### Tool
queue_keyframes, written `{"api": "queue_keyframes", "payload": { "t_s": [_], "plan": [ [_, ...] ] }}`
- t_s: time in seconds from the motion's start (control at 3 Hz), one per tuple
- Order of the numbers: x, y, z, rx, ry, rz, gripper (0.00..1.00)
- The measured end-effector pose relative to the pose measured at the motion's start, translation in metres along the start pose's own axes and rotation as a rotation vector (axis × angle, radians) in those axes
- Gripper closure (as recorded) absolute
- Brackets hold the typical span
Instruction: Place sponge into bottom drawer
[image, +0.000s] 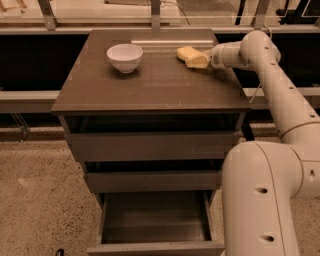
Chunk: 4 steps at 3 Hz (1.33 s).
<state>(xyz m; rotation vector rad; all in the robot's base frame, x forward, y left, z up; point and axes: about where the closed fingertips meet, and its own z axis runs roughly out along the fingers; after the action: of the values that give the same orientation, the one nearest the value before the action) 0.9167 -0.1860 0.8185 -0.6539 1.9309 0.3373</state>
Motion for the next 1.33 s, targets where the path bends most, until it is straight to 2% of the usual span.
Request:
{"api": "queue_keyframes", "payload": {
  "t_s": [0.33,0.67,1.33],
  "plan": [
    [0.0,0.0,0.0,0.0,0.0,0.0,0.46],
    [-0.0005,0.0,-0.0002,0.0,0.0,0.0,0.49],
    [-0.0008,0.0,-0.0004,0.0,0.0,0.0,0.95]
  ]
}}
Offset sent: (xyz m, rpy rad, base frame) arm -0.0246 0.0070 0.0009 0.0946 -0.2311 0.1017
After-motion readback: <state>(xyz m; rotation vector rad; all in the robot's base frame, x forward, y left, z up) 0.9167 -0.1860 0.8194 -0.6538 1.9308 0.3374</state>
